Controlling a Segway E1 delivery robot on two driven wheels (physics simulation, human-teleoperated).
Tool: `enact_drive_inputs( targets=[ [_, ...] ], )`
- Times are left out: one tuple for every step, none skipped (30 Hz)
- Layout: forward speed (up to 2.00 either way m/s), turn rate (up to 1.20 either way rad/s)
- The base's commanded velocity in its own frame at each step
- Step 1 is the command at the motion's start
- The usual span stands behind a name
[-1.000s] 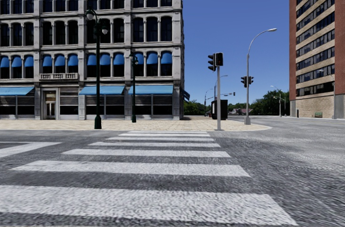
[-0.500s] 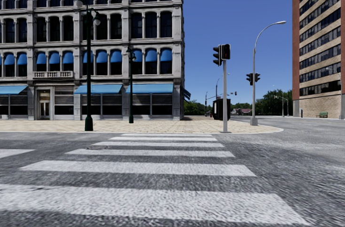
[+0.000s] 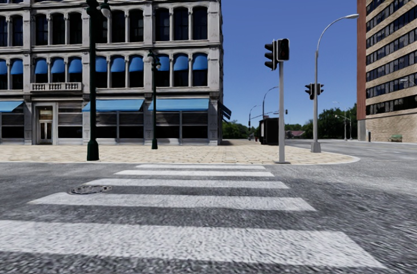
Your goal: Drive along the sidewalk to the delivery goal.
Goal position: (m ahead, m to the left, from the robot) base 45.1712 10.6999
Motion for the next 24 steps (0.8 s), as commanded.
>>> enact_drive_inputs(
  targets=[
    [2.00,0.00],
    [2.00,0.00],
    [2.00,0.00],
    [2.00,0.00],
    [2.00,0.00],
    [2.00,0.00],
    [2.00,0.00],
    [2.00,0.00],
    [2.00,0.00],
    [2.00,0.00],
    [2.00,0.00],
    [2.00,0.00],
    [2.00,0.00],
    [2.00,0.00],
    [2.00,0.00],
    [2.00,0.00],
    [2.00,0.00],
    [2.00,0.00],
    [2.00,0.00],
    [2.00,0.00],
    [2.00,0.00],
    [2.00,0.00],
    [2.00,0.00],
    [2.00,0.00]
  ],
)
